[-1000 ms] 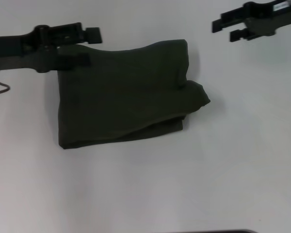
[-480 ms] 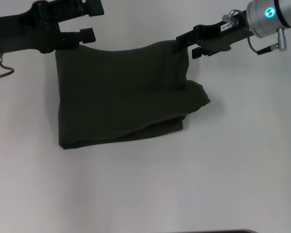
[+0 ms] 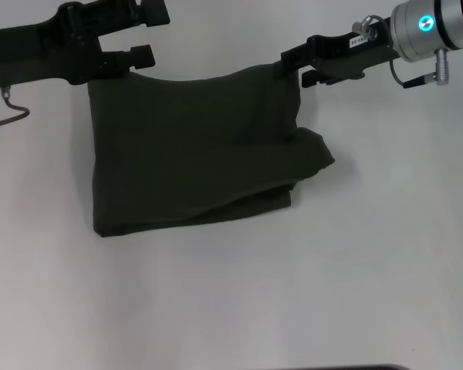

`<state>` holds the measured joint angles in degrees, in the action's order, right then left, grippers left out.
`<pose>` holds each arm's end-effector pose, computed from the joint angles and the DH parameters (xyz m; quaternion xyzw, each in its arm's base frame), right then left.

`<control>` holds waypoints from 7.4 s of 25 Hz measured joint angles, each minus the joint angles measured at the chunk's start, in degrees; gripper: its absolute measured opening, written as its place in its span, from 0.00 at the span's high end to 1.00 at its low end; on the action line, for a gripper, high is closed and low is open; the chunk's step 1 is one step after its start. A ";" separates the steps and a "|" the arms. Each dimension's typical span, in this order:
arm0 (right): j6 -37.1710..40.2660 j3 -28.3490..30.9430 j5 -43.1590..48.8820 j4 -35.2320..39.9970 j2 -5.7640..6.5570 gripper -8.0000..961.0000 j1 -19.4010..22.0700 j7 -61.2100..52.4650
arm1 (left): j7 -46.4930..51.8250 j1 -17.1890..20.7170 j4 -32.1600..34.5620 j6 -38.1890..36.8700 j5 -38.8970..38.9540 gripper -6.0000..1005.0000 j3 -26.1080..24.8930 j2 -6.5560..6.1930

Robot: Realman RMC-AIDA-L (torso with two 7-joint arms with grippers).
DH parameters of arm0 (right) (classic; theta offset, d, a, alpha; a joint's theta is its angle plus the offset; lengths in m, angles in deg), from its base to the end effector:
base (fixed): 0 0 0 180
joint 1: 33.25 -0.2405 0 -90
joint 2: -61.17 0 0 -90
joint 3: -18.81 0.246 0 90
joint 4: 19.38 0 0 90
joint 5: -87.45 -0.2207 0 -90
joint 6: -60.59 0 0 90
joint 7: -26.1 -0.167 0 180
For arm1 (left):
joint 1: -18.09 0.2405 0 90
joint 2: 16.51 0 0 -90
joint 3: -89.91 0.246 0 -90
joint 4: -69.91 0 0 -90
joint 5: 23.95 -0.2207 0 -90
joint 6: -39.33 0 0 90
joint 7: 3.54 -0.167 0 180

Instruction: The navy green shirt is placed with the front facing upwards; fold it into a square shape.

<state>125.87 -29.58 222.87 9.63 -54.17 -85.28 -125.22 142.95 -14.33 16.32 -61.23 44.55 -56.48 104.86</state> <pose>0.2113 0.4420 -0.0401 -0.7629 0.6227 0.0805 0.1541 -0.1963 0.3523 0.0397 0.7366 0.5909 0.3269 0.0370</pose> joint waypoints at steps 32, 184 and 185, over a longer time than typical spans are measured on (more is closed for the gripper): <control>-0.81 -0.07 -1.96 -0.01 -0.41 0.94 -0.08 0.90 | -1.75 0.05 2.62 1.88 0.18 0.06 -0.16 -0.58; 20.60 -1.36 -11.00 -2.95 1.21 0.23 7.45 1.72 | 0.09 -0.45 2.71 5.46 1.73 0.06 -0.82 -1.77; 20.16 -1.36 -10.66 -3.39 1.20 0.23 7.46 1.77 | 0.11 -0.45 2.71 5.31 1.74 0.05 -0.82 -1.75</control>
<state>146.03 -30.94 212.21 6.24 -52.97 -77.83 -123.46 143.05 -14.77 19.03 -55.92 46.28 -57.30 103.12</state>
